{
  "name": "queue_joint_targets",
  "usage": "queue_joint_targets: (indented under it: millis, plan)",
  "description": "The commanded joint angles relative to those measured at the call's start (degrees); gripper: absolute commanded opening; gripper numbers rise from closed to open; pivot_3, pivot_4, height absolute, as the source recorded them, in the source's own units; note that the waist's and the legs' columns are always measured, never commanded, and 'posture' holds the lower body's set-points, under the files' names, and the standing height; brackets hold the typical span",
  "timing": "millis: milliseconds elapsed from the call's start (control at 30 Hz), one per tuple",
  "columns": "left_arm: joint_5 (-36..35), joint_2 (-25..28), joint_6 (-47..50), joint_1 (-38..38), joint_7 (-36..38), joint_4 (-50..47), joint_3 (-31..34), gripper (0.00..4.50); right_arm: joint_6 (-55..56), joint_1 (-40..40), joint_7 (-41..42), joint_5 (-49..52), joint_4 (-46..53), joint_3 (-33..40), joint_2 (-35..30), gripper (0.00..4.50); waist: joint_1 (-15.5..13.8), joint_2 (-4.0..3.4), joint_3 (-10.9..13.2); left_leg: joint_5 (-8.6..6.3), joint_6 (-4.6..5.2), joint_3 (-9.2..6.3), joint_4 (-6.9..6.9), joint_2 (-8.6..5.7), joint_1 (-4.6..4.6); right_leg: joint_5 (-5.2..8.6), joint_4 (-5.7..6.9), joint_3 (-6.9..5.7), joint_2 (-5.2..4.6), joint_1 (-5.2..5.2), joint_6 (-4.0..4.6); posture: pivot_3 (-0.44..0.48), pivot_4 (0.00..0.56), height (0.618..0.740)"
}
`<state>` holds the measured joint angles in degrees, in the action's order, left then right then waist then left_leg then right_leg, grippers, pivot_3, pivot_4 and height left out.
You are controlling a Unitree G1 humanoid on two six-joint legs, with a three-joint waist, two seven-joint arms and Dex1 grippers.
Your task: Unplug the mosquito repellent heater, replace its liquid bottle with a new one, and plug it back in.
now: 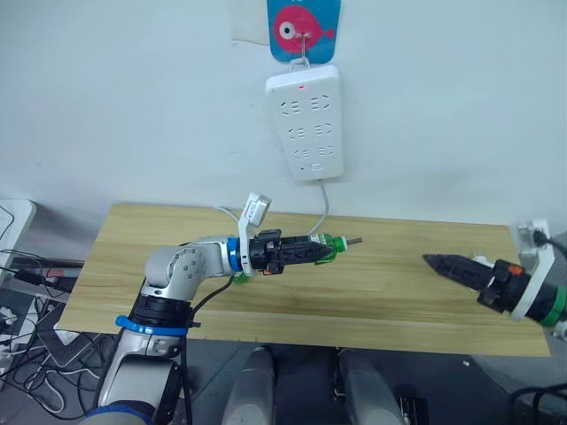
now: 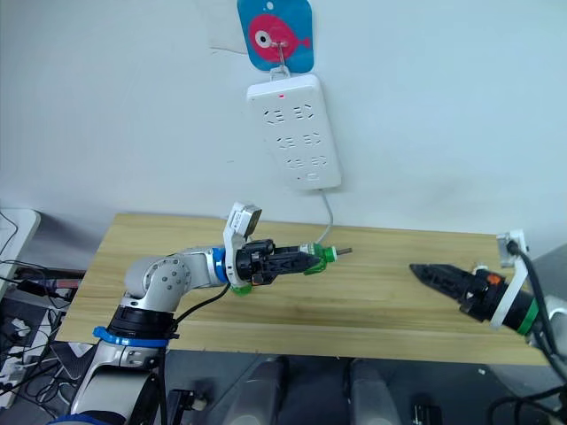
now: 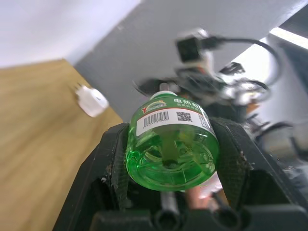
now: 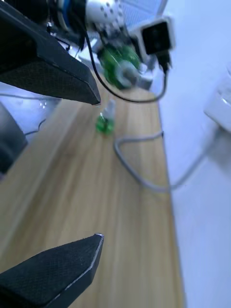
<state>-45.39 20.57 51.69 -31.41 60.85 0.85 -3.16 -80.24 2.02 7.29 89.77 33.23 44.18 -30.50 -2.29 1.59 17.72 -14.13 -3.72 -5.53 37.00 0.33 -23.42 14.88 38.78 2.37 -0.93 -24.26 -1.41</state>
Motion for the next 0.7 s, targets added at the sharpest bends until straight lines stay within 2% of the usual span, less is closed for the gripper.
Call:
queue_joint_targets:
  millis: [33,167,267,433,700]
  plan:
    - [4.96,-2.19,-10.05,1.42,0.19,-4.98,-2.61,2.24,23.93,5.67,-23.42,21.86,10.77,-12.2,2.5,4.47,0.6,0.04,0.0,0.0,0.01,0.01,0.01,-0.02,0.0,-0.01,-0.04,0.02,-0.04,0.0,-0.02,0.131,0.284,0.74]
    - [8.74,-3.8,-17.64,2.63,0.25,-6.76,-4.16,2.24,39.58,4.45,-38.08,22.7,18.51,-26.41,7.08,4.47,1.58,0.03,0.0,0.12,0.12,0.1,0.0,-0.17,0.06,0.19,0.0,-0.01,-0.07,0.01,-0.41,0.127,0.285,0.74]
    - [10.45,-4.48,-21.36,3.16,0.24,-7.27,-5.11,2.24,45.3,2.6,-42.98,19.21,19.43,-32.47,8.86,4.47,1.85,0.03,0.0,0.23,0.13,0.04,-0.02,-0.17,0.1,0.17,0.08,-0.02,0.05,0.02,-0.44,0.127,0.285,0.74]
    - [11.48,-5.15,-24.3,2.84,0.31,-7.03,-5.82,2.24,51.17,-0.24,-46.03,14.7,19.48,-39.45,10.34,4.47,1.94,0.03,0.0,0.26,0.13,-0.12,-0.03,-0.2,0.02,0.17,0.07,-0.03,0.25,0.01,-0.44,0.135,0.282,0.74]
    - [12.03,-5.32,-25.67,3.12,0.3,-7.64,-6.48,2.24,55.13,-2.28,-45.49,11.59,17.69,-42.37,8.98,4.47,1.92,0.03,0.0,0.26,0.13,-0.27,-0.04,-0.19,-0.01,0.17,0.08,-0.06,0.25,0.0,-0.42,0.137,0.281,0.74]
